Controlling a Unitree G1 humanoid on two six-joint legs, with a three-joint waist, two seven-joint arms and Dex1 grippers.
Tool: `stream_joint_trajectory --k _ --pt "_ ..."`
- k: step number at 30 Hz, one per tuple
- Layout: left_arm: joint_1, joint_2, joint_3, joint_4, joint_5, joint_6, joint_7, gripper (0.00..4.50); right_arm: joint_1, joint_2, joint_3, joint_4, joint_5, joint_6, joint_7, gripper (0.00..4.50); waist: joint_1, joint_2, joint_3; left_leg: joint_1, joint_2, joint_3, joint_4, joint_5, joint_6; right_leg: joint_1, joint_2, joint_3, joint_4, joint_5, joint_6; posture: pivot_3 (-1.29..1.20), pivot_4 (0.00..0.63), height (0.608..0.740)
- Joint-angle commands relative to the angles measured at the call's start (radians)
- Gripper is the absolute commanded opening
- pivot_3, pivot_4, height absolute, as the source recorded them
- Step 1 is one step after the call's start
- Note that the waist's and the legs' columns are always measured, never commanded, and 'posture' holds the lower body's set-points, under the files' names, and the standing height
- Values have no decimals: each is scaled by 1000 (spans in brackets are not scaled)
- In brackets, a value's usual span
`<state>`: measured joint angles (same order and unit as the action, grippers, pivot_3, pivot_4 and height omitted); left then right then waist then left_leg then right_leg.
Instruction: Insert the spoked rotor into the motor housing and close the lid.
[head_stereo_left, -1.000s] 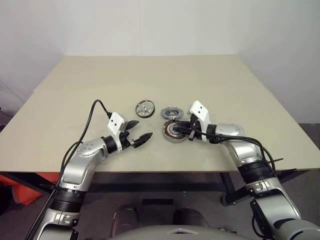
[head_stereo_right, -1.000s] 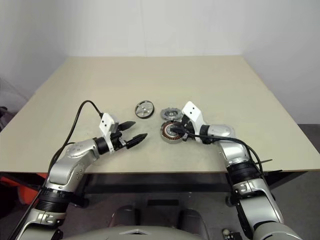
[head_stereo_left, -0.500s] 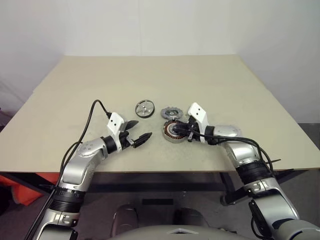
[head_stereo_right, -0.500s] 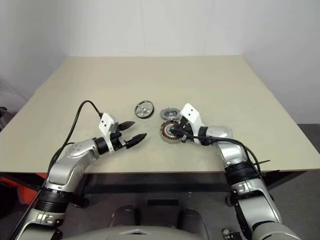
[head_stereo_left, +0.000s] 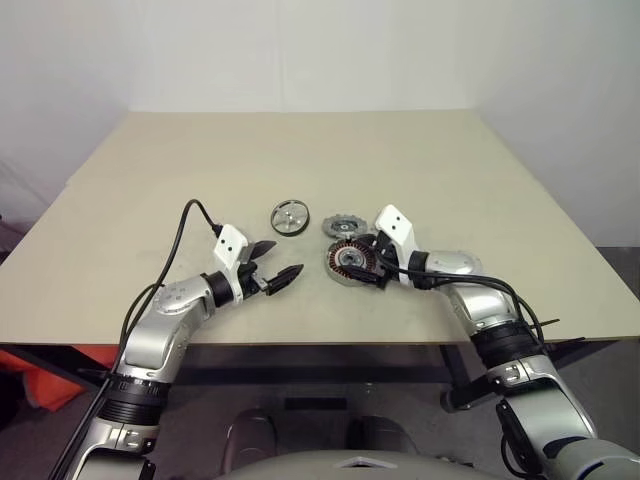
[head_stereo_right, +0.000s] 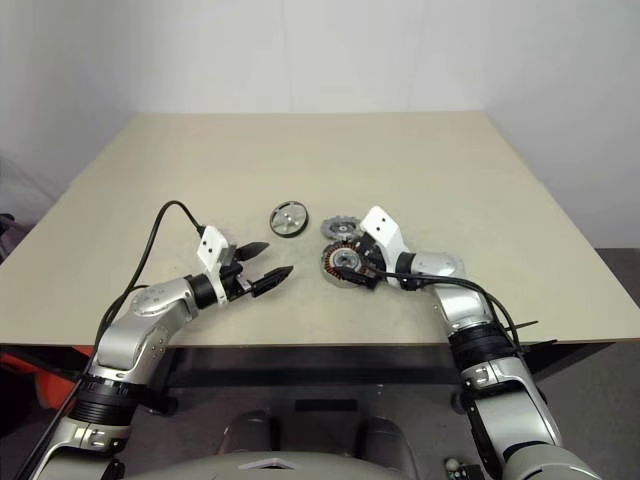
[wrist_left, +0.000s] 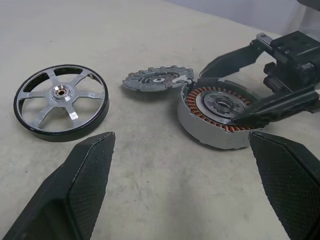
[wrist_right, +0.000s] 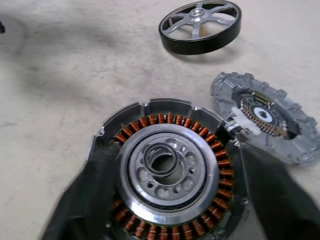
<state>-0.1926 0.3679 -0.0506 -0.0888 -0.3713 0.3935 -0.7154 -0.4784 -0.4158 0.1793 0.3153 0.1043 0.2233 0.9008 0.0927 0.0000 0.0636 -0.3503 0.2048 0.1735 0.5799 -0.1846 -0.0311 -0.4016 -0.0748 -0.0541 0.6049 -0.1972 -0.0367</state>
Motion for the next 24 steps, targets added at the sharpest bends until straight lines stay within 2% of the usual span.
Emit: stream_joint_trajectory --k 1,12,16,20,24 --pt "-14 8 8 -33 -1 -8 -1 4500 -12 -7 -18 -70 31 11 24 4475 0 0 0 0 0 0 0 0 0 0 0 0 0 0 0 0 0 740" --pt "-18 6 6 -31 0 -6 1 4500 -21 0 -24 -94 46 35 26 4475 0 0 0 0 0 0 0 0 0 0 0 0 0 0 0 0 0 740" --pt "-16 6 6 -32 0 -7 2 4500 -22 4 -19 -93 44 34 26 3575 0 0 0 0 0 0 0 0 0 0 0 0 0 0 0 0 0 740" --pt "-14 6 7 -31 0 -6 3 4500 -25 3 -19 -92 39 31 23 2096 0 0 0 0 0 0 0 0 0 0 0 0 0 0 0 0 0 740" --pt "-12 6 7 -31 1 -6 3 4500 -29 3 -19 -87 35 29 16 2096 0 0 0 0 0 0 0 0 0 0 0 0 0 0 0 0 0 740"
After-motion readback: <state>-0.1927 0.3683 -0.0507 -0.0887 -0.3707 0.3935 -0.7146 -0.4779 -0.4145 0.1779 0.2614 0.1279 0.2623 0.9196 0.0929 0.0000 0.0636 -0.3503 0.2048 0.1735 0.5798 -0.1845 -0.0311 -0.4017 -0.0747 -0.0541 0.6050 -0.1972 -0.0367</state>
